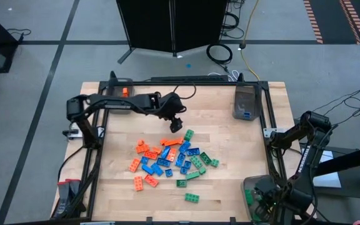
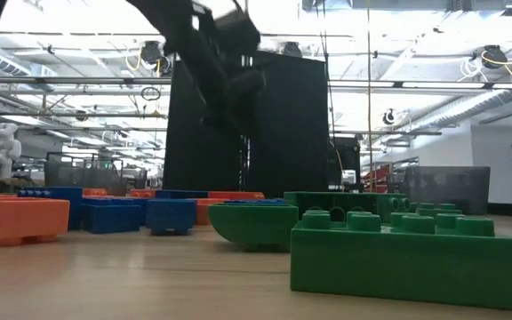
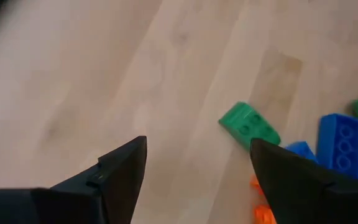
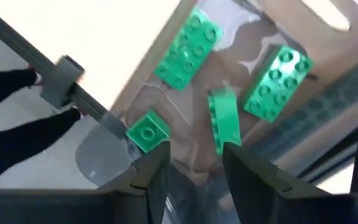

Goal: Sort blocks
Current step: Put the green game piece into the bottom right black bin

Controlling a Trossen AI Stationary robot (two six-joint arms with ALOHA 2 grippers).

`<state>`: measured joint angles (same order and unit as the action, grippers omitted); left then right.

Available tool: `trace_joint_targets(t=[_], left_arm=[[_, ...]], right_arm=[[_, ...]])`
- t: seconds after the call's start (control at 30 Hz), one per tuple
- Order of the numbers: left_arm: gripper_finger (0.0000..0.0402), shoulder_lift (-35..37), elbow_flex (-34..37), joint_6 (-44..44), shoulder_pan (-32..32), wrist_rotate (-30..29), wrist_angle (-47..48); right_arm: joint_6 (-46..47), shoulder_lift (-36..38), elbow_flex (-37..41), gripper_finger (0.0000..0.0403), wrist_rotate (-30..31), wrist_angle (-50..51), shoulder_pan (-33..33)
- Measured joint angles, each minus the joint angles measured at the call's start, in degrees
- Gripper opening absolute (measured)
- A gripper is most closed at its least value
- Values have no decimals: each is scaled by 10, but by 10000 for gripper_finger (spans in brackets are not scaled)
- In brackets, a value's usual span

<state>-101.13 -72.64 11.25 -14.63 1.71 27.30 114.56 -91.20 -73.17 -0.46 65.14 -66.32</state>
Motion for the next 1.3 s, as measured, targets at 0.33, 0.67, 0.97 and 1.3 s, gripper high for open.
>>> trace_joint_targets(t=[0.33,0.67,0.97,1.3], left_arm=[[285,-49,-3,-88,47,70,-42],[285,-91,-69,-76,95,-60,-71],[285,-160,-162,196,96,-74,10],[285,-201,-176,256,114,-98,82]], right_arm=[[1,0,0,146,40,12,3],[15,0,0,146,40,10,3],[19,0,0,146,40,11,3],[11,0,0,146,83,17,3]])
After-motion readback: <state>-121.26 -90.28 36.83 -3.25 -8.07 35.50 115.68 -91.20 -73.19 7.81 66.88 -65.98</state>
